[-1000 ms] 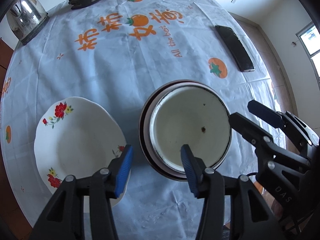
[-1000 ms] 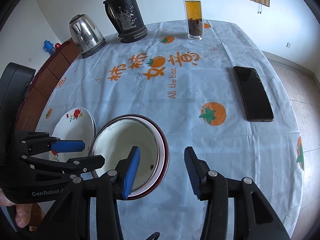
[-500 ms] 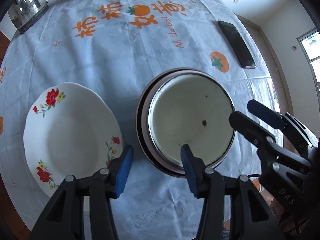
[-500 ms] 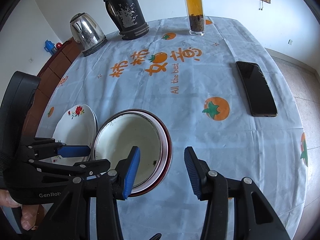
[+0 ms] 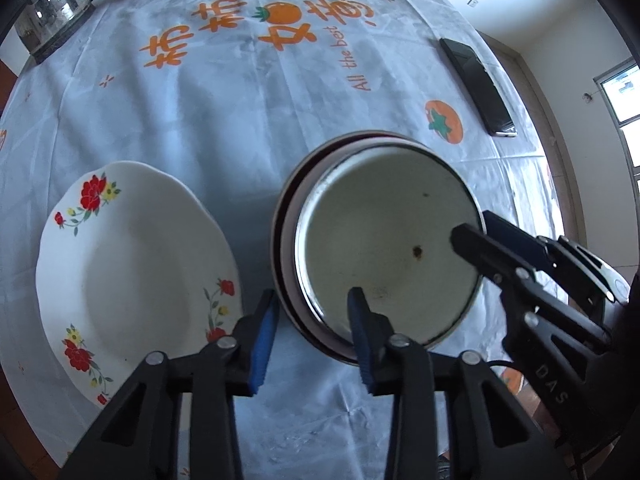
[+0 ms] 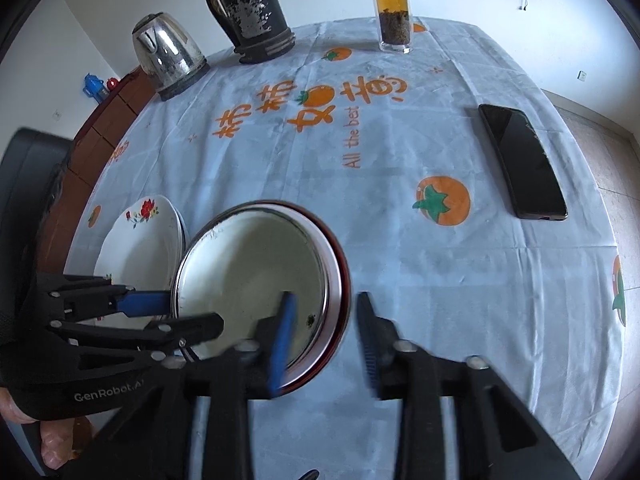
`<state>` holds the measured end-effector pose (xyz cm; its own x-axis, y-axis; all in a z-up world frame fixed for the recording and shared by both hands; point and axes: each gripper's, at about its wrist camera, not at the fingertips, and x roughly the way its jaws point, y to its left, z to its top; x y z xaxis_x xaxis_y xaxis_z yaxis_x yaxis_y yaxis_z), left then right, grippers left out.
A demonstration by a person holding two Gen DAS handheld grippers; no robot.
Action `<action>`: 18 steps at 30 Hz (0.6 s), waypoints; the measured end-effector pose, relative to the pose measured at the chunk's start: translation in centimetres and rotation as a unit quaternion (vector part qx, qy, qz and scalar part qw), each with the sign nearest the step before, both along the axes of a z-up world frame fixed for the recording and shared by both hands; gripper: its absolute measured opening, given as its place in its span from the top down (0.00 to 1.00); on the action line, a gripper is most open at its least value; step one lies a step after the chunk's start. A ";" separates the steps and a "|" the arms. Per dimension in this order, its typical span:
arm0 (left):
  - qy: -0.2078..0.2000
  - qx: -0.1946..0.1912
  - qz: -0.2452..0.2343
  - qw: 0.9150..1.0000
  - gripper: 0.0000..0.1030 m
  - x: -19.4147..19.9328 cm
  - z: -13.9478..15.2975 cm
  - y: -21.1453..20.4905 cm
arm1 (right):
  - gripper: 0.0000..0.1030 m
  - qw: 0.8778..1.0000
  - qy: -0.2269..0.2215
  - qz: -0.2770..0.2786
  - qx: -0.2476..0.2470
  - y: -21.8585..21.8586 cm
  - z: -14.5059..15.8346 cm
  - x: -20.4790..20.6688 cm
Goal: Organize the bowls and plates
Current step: 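Close both grippers on the rim of the nested bowl stack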
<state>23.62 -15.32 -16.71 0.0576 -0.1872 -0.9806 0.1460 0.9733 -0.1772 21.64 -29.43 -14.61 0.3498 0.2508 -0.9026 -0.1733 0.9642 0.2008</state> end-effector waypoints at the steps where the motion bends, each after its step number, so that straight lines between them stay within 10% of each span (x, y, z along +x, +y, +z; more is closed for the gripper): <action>1: 0.002 -0.004 0.003 1.000 0.71 0.0 0.0 0.2 | 0.76 1.000 -0.002 -0.001 -0.001 0.0 0.0 -0.1; 18: 0.020 -0.008 0.000 1.000 0.72 -0.9 1.5 -0.1 | 0.76 1.000 -0.005 0.006 -0.007 0.0 1.7 0.0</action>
